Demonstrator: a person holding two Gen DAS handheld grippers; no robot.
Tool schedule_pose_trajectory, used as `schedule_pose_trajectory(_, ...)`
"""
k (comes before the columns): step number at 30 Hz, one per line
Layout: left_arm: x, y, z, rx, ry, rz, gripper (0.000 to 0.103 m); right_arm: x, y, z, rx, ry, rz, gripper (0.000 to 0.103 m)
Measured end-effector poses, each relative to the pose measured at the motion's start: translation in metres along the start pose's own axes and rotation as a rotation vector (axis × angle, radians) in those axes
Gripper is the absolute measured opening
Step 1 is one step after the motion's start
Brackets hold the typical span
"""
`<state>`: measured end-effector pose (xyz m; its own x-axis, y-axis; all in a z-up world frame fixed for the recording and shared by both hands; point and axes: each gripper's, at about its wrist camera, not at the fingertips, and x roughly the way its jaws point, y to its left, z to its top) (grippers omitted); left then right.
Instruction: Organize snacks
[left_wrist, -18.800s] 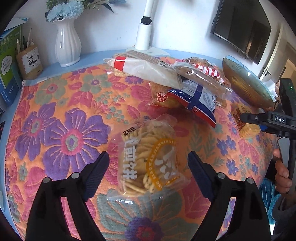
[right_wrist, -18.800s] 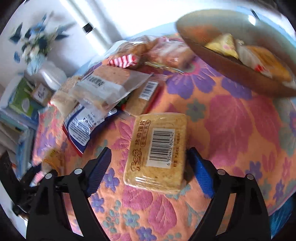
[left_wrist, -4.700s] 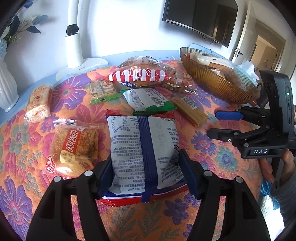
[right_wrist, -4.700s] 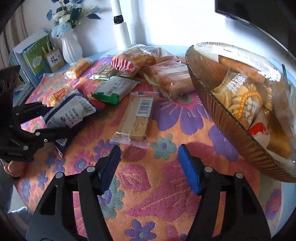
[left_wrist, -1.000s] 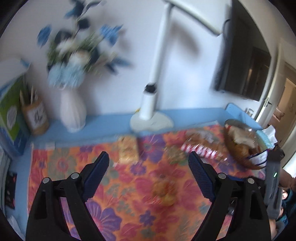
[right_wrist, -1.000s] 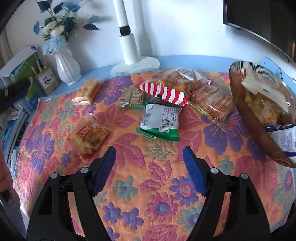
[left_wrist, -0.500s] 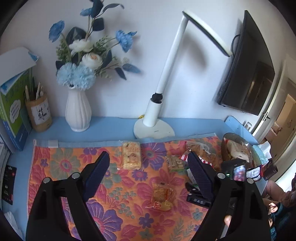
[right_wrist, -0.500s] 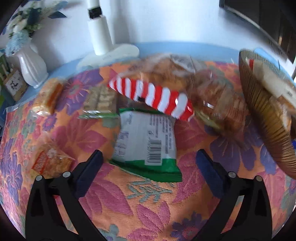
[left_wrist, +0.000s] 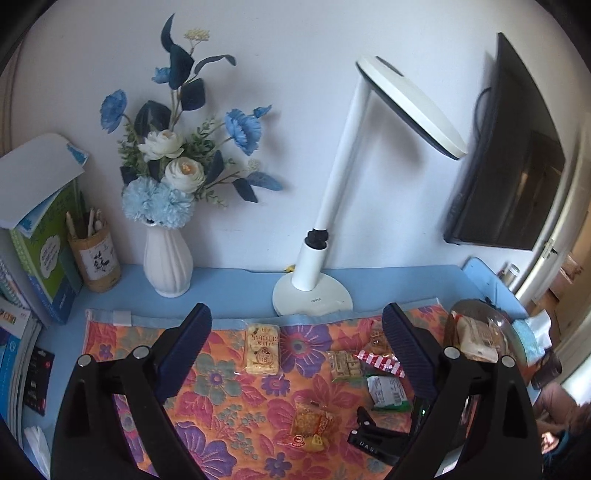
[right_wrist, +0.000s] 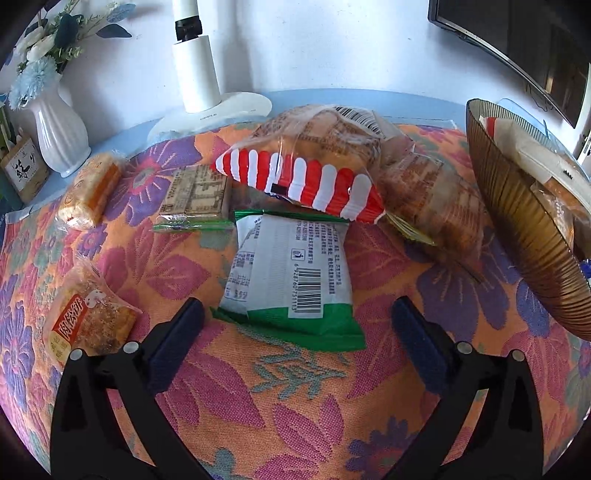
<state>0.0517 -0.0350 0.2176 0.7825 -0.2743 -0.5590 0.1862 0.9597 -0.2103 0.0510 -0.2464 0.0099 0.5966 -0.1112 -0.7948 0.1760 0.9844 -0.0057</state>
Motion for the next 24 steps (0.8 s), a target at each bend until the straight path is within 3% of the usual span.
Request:
schedule_pose_trajectory(4, 0.005, -0.015, -0.003, -0.043, 0.033, -0.025, 0.092, -0.001, 0.000, -0.001, 0.001, 0.000, 0.001, 0.100)
schedule_pose_trajectory(17, -0.001, -0.063, -0.023, 0.091, 0.067, -0.099, 0.092, -0.001, 0.000, -0.001, 0.001, 0.000, 0.001, 0.100)
schedule_pose_trajectory(19, 0.003, -0.063, -0.024, 0.077, 0.085, -0.078, 0.092, -0.001, 0.000, -0.001, 0.001, -0.001, 0.001, 0.100)
schedule_pose_trajectory(22, 0.007, -0.067, -0.028, 0.054, 0.144, -0.158, 0.092, -0.001, 0.000, -0.001, 0.001, -0.001, 0.001, 0.100)
schedule_pose_trajectory(24, 0.005, -0.071, -0.030, 0.065, 0.150, -0.154, 0.092, -0.001, 0.000, -0.001, 0.001, -0.001, 0.001, 0.100)
